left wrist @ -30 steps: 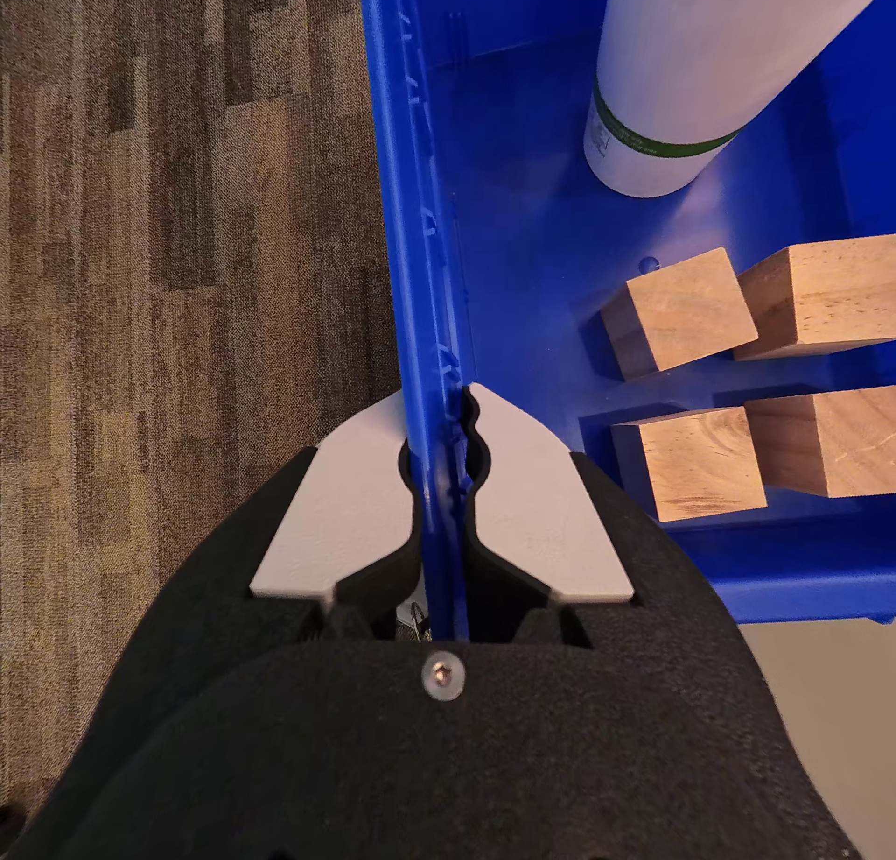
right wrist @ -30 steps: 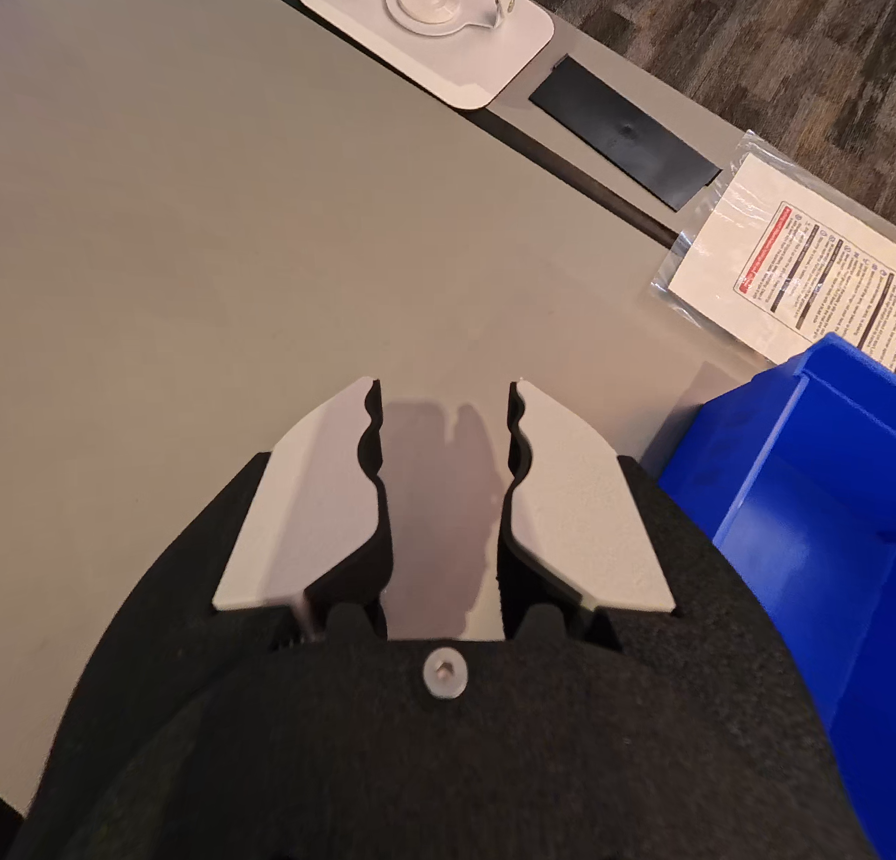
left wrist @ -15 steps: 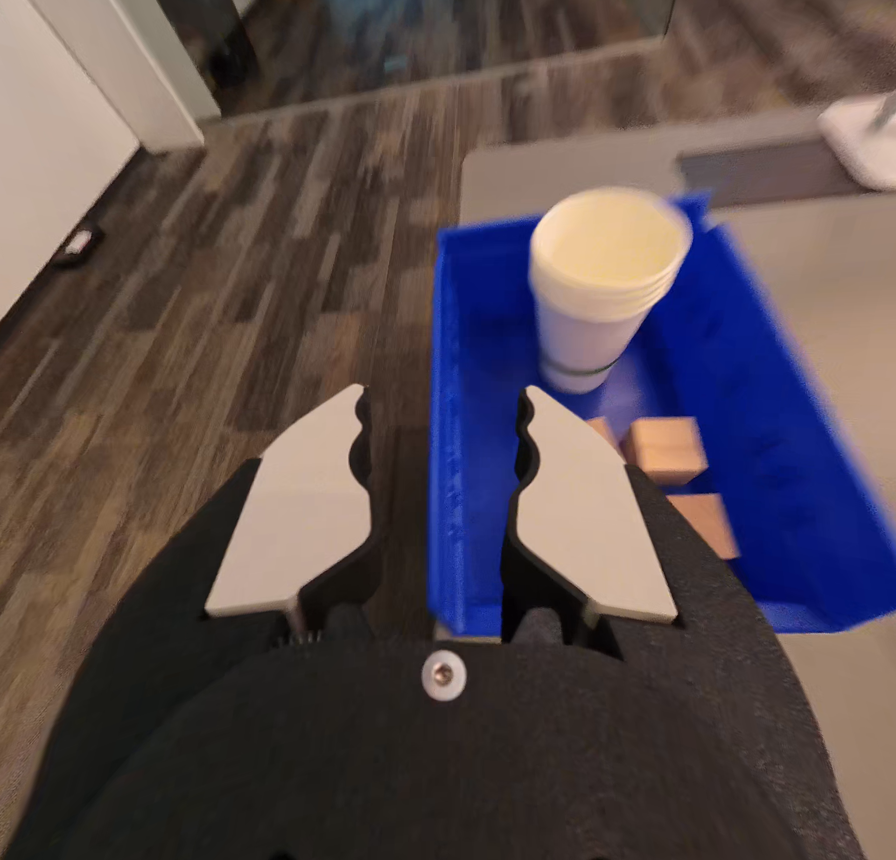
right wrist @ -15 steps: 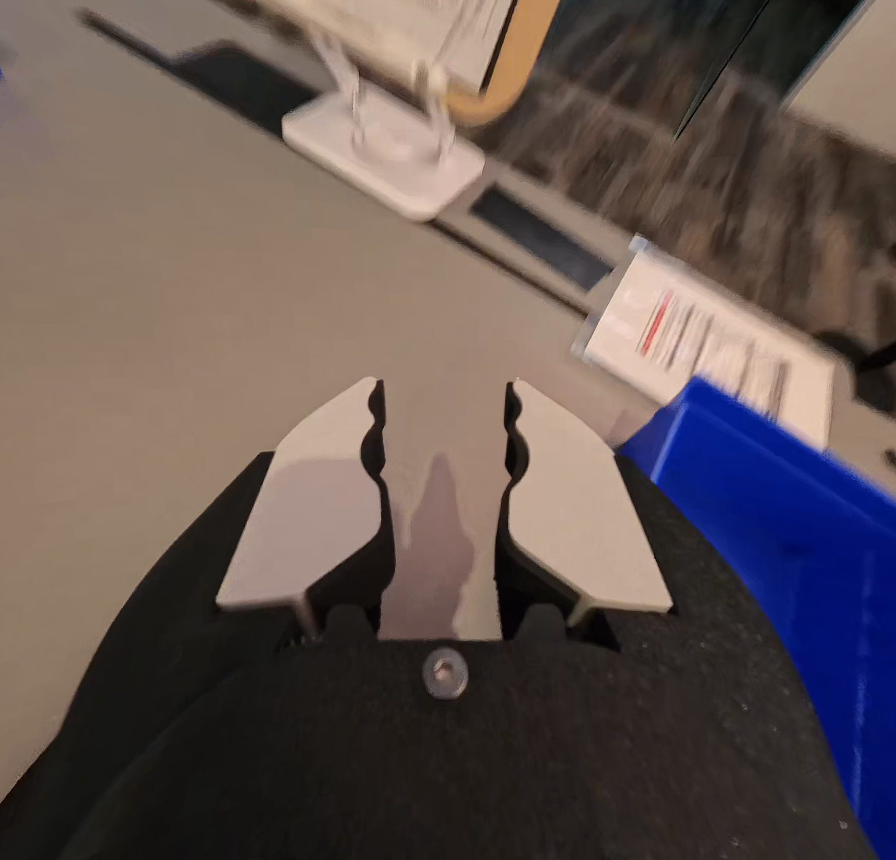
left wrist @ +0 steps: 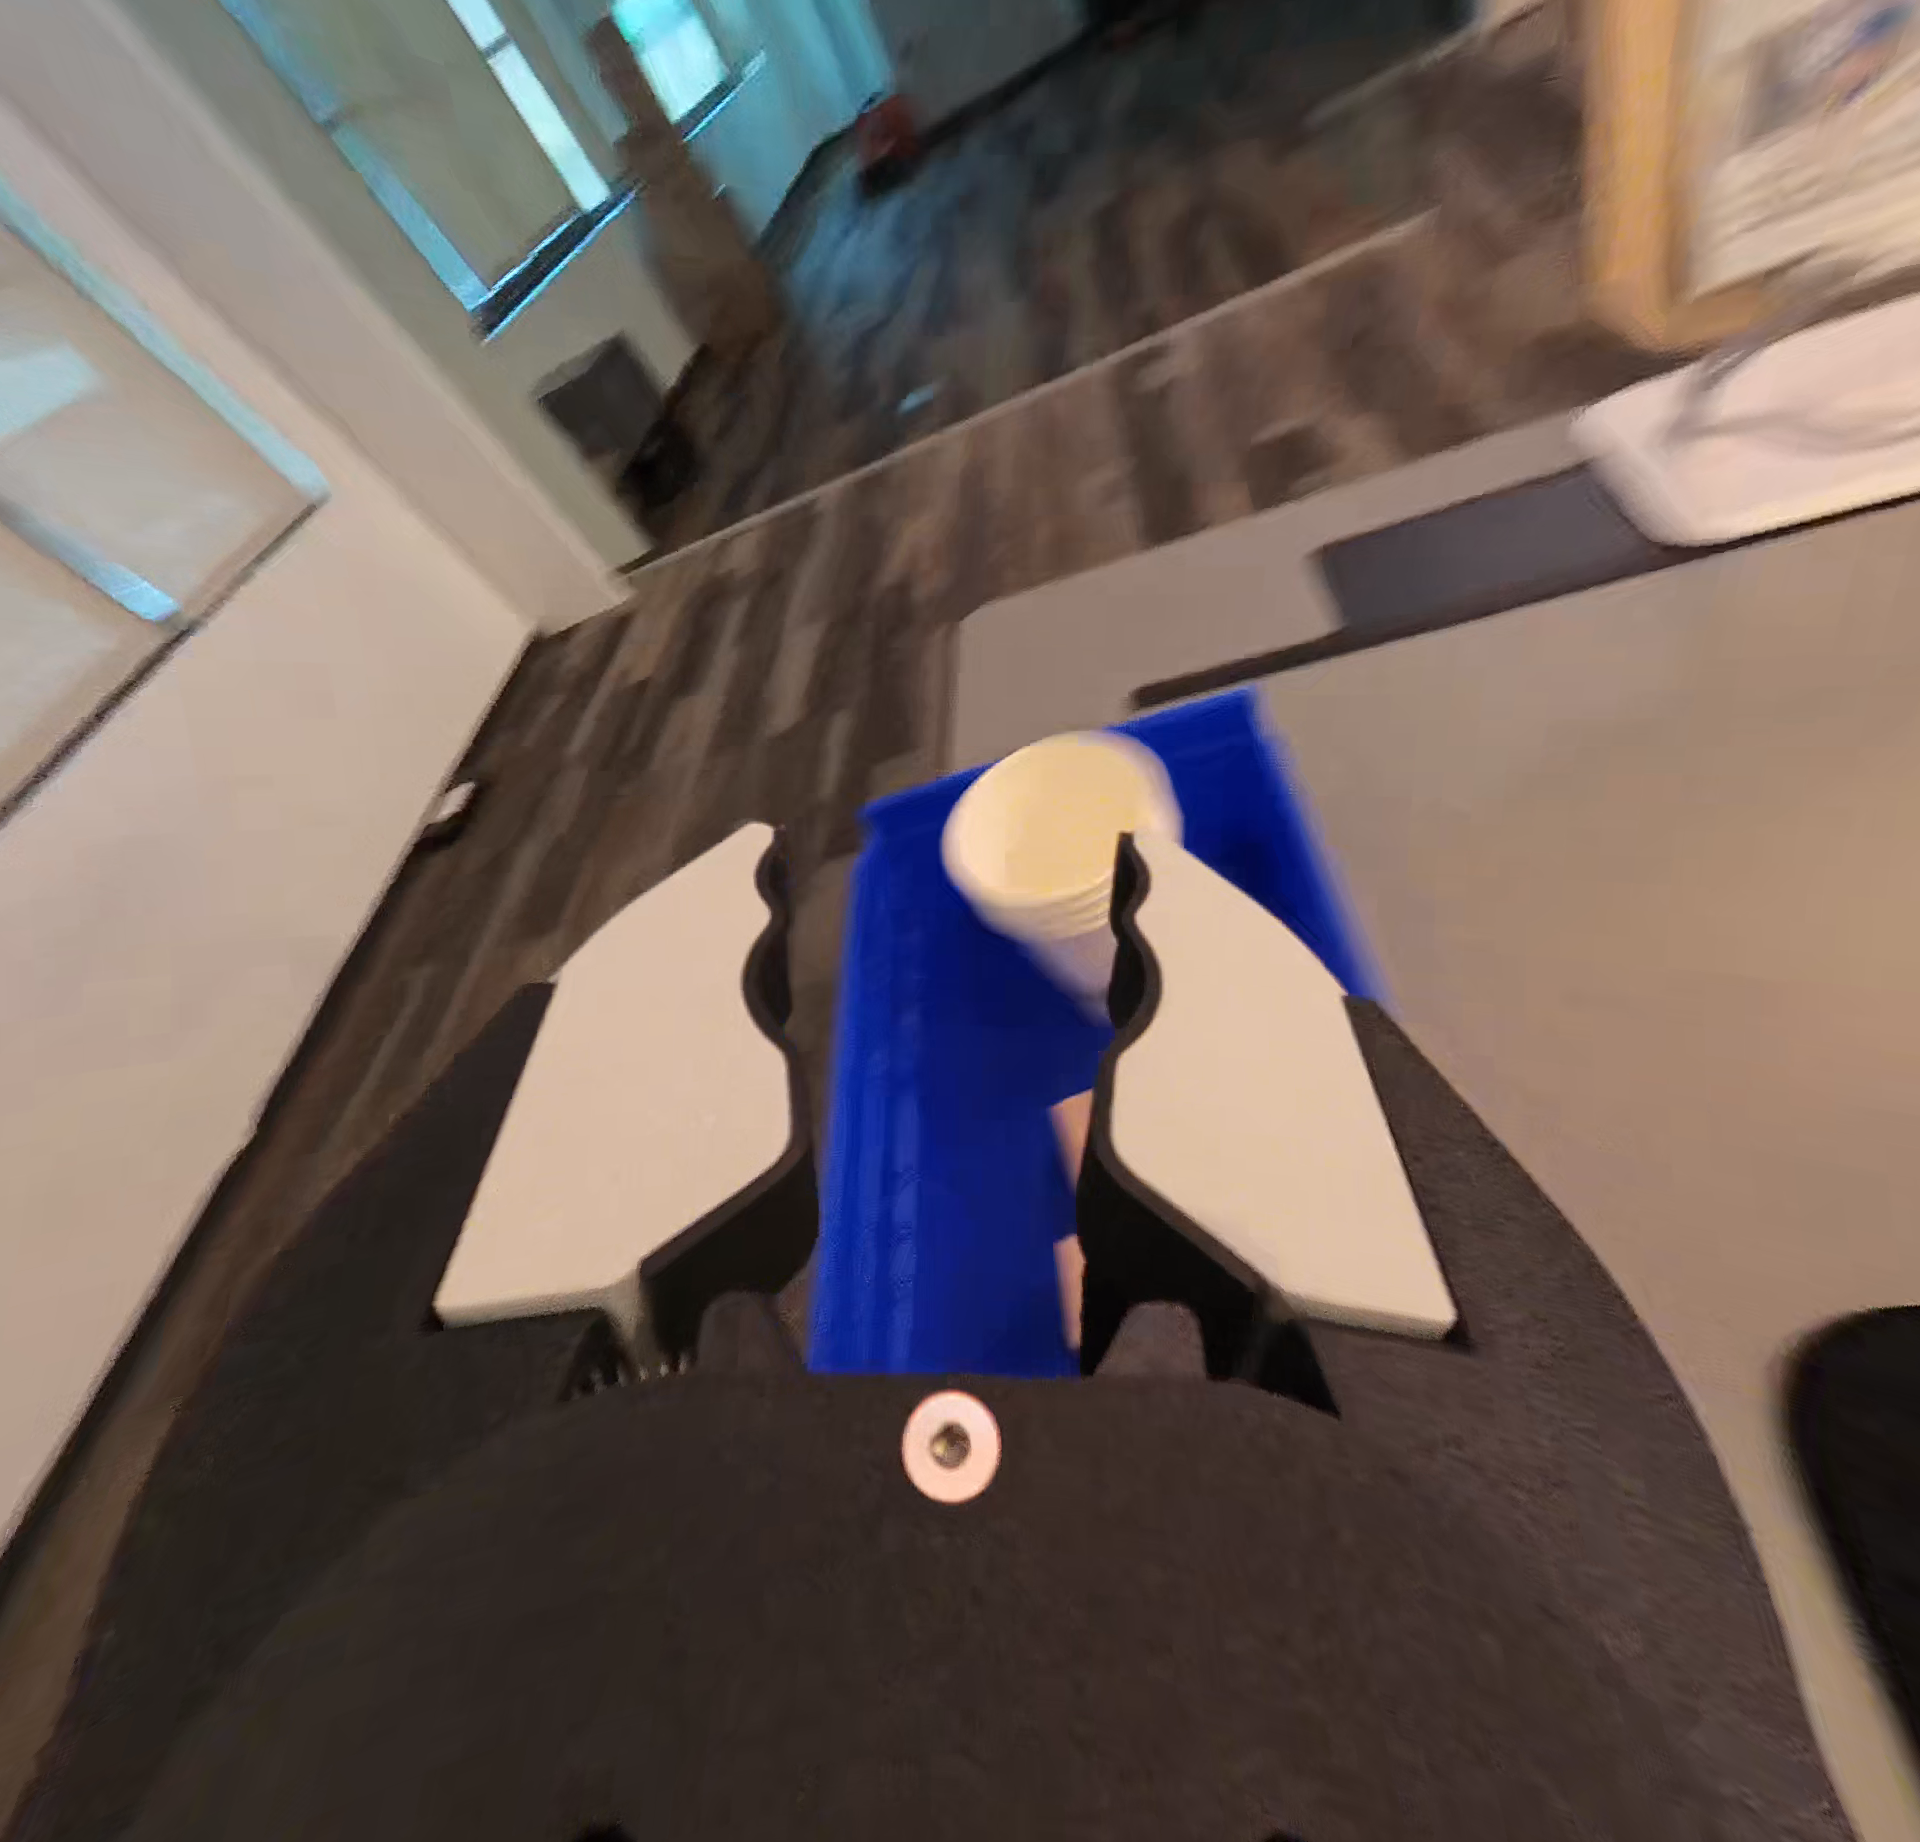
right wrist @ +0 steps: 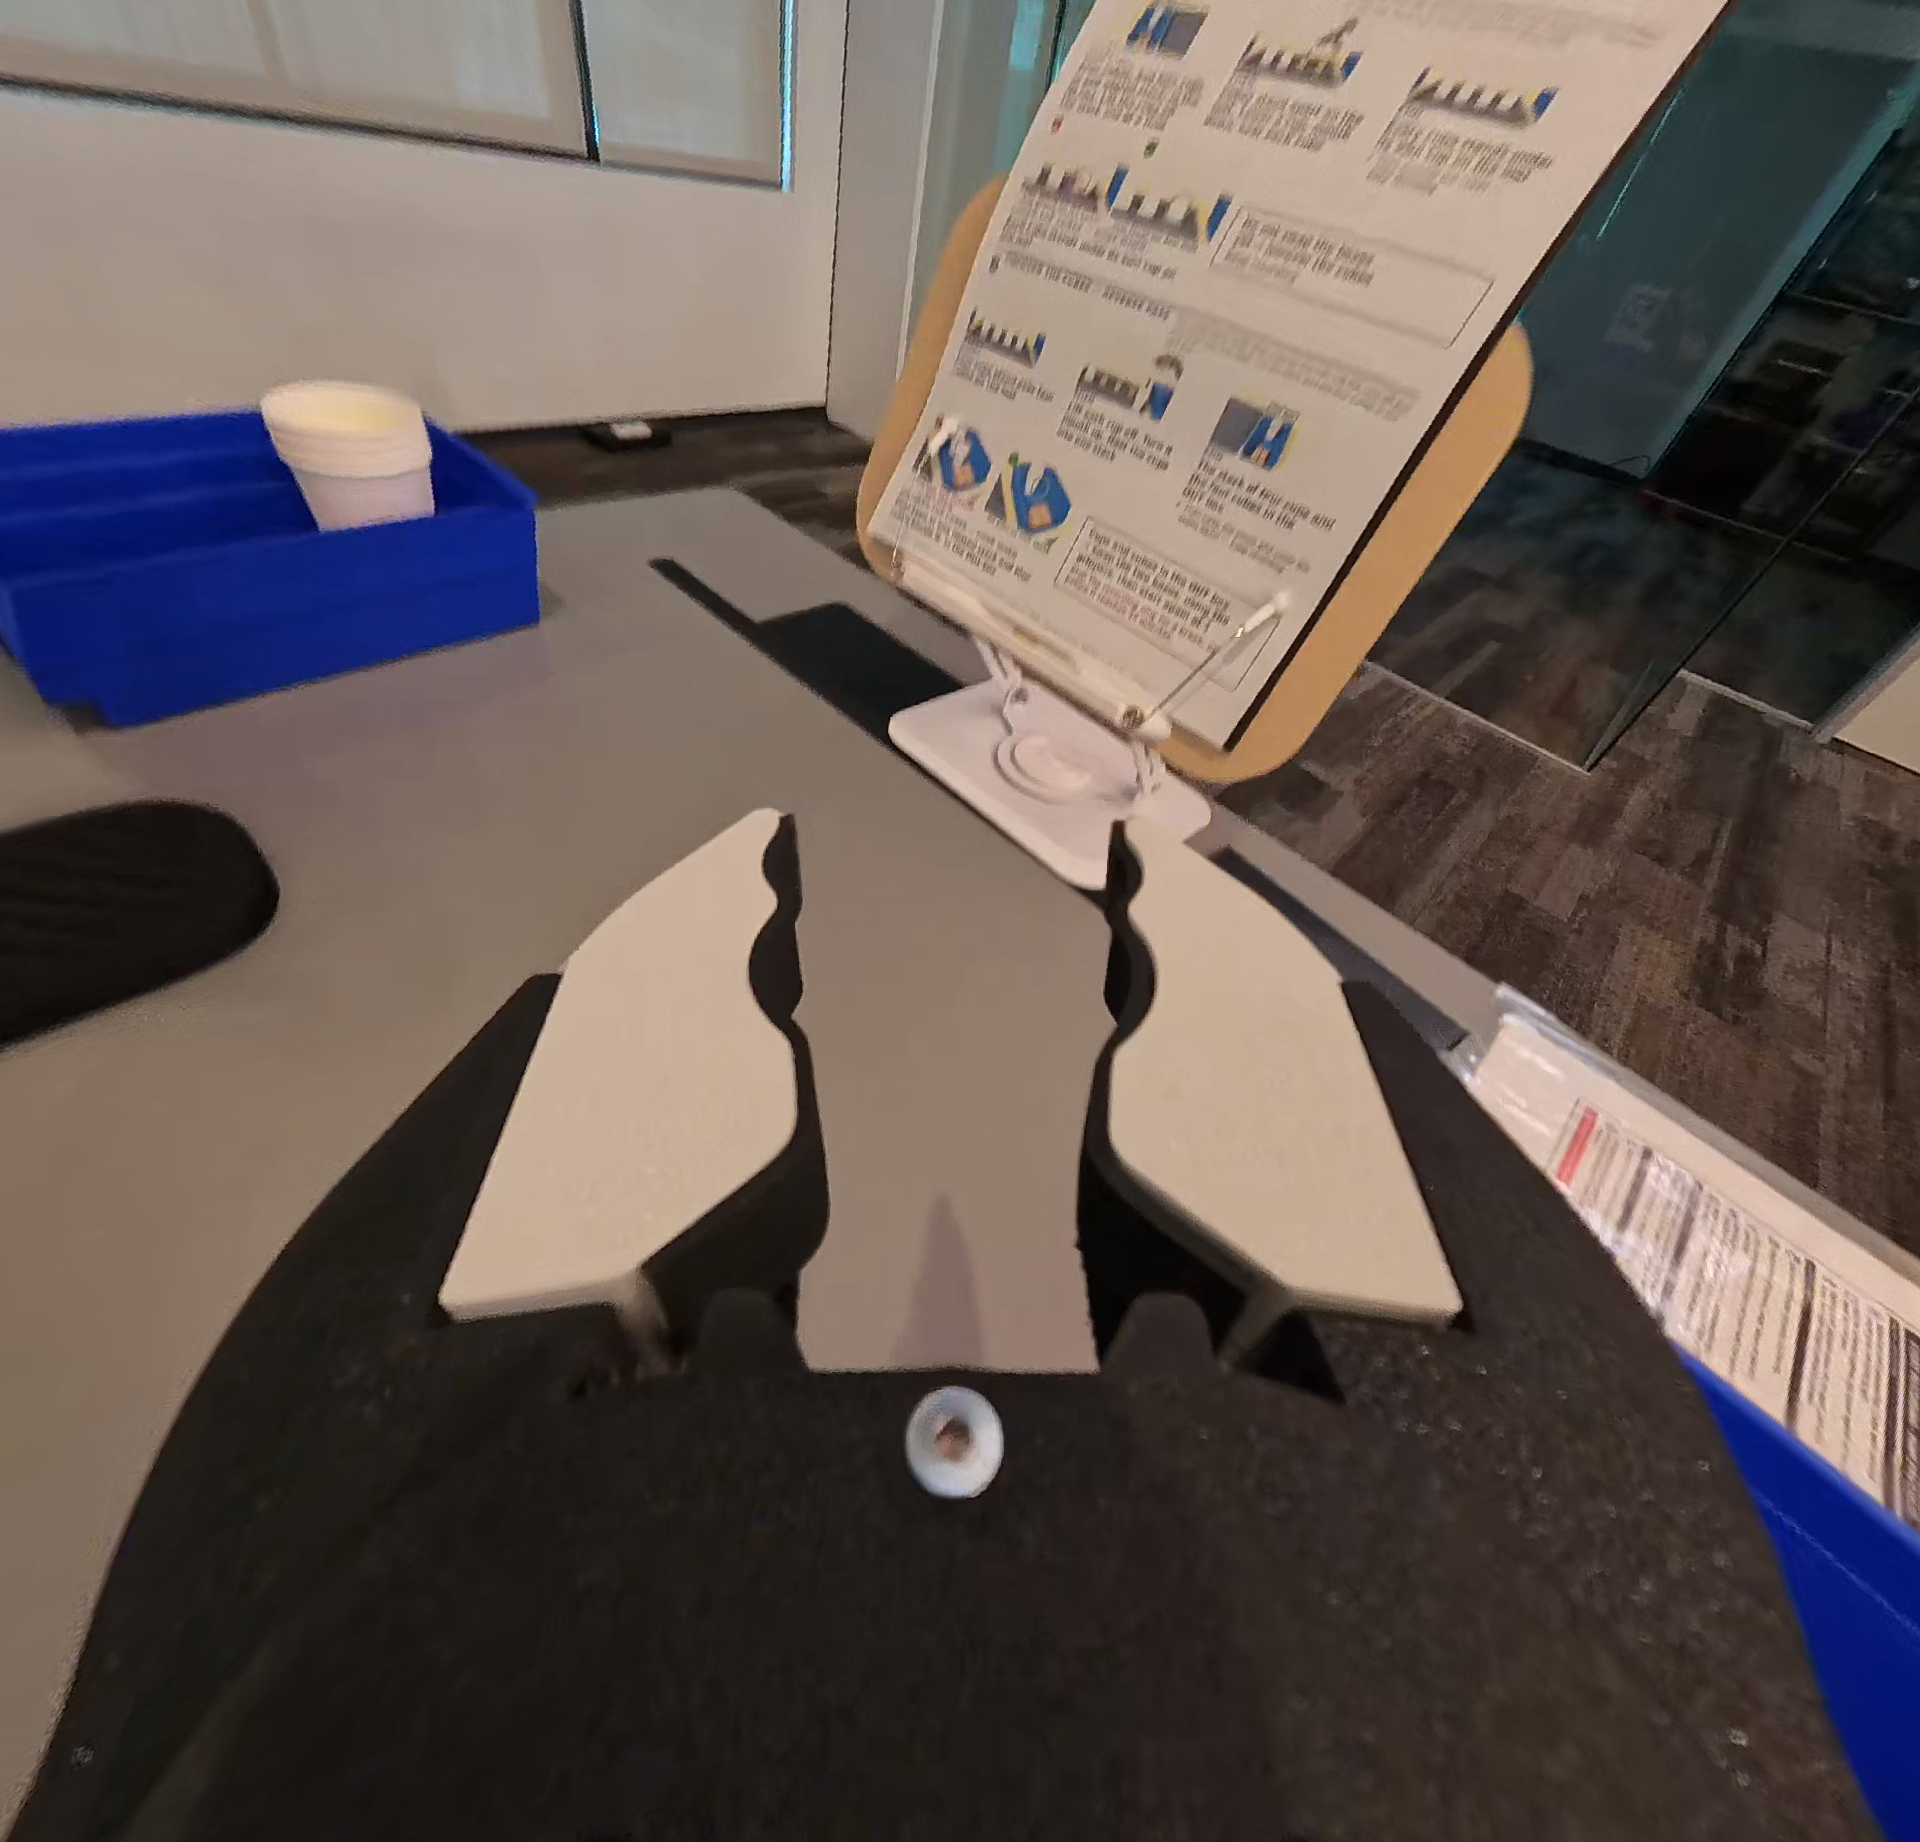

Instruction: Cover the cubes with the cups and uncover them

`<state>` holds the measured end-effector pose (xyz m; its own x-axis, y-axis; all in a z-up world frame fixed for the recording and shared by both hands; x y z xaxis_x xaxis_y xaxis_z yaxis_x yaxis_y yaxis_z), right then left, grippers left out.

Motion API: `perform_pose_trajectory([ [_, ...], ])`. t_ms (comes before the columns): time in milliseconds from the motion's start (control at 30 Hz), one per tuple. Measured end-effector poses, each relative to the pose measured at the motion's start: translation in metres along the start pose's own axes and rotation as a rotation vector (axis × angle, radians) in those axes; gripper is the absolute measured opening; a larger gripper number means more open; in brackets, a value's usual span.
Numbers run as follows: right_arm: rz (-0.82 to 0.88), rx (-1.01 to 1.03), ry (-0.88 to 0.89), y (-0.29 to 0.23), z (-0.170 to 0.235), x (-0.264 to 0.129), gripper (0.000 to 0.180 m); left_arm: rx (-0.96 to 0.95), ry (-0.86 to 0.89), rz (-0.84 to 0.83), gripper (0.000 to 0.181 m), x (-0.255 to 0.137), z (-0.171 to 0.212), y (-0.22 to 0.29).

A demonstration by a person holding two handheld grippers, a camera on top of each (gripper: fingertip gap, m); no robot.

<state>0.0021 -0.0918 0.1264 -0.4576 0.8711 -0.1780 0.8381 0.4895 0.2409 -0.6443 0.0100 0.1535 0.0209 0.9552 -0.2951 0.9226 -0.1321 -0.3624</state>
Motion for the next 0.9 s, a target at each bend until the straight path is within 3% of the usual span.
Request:
perform_pose_trajectory([
  [67,0.002,-0.029,-0.065,-0.006,0.016,-0.006,0.057,-0.036,-0.081,-0.080,0.056,0.008,0.032,-0.029],
  [200,0.008,-0.039,-0.164,-0.012,0.040,-0.015,0.058,-0.200,-0.345,-0.049,0.055,0.035,0.119,-0.072],
  [333,0.031,-0.032,-0.157,-0.012,0.041,-0.017,0.054,-0.345,-0.340,0.013,0.045,0.048,0.170,-0.082],
  [533,0.029,0.007,-0.124,-0.012,0.029,-0.016,0.054,-0.405,-0.337,0.154,0.036,0.065,0.188,-0.067],
  [667,0.026,-0.016,-0.155,-0.016,0.029,-0.014,0.053,-0.338,-0.332,0.106,0.009,0.072,0.188,-0.060],
  [900,0.024,-0.025,-0.186,-0.021,0.030,-0.011,0.053,-0.367,-0.337,0.141,0.008,0.078,0.184,-0.059],
])
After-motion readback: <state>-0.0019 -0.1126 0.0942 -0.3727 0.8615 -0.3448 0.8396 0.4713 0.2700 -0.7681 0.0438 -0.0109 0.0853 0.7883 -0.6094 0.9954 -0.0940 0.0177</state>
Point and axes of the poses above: each gripper's, where its closed fingertips meet, x out along the fingers, z out of its underside, y = z × x across the jaws, the point moved 9 cm from there along -x, back along the fingers, and after that the axes turned 4 degrees about -x, right-handed, at the moved point
